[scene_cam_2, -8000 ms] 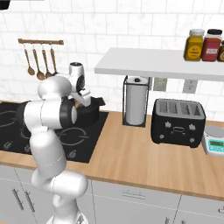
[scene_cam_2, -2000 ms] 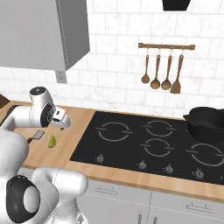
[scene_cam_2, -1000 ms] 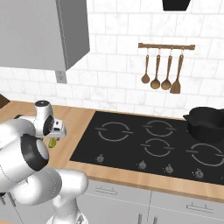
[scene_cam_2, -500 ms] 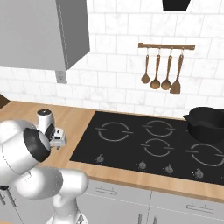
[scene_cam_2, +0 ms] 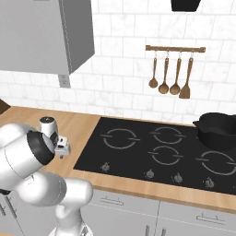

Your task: Put the lemon wedge and sweet potato in the pot. Retrieve the spatula and lightly stir the vegetables in the pot.

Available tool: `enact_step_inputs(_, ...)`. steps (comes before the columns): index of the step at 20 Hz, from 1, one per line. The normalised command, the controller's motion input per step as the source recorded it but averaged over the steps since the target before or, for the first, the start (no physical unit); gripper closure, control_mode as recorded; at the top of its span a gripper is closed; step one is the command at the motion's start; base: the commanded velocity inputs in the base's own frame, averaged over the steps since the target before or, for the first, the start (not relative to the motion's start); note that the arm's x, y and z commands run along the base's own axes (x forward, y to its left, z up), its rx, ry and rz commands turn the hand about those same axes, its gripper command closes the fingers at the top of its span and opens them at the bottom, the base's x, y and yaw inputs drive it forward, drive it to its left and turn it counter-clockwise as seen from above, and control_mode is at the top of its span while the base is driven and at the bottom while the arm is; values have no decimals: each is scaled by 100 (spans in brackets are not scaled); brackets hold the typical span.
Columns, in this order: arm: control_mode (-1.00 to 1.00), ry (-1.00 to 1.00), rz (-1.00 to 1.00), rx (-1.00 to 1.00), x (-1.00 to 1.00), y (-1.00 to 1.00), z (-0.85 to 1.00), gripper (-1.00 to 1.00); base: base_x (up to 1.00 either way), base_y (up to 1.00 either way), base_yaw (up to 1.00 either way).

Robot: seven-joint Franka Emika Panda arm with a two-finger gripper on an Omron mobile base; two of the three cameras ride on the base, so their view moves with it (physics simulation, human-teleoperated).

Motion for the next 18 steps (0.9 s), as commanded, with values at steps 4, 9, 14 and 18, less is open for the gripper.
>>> enact_step_inputs(4,-100,-1,0,1,31,8,-4,-100,0,0,0)
enact_step_inputs(9,-100,-3,0,1,44,9,-18,-100,0,0,0)
enact_step_inputs(14,-100,-1,0,0,32,15,-42,100,0,0,0)
enact_step_inputs(18,-100,0,0,0,12,8,-51,100,0,0,0)
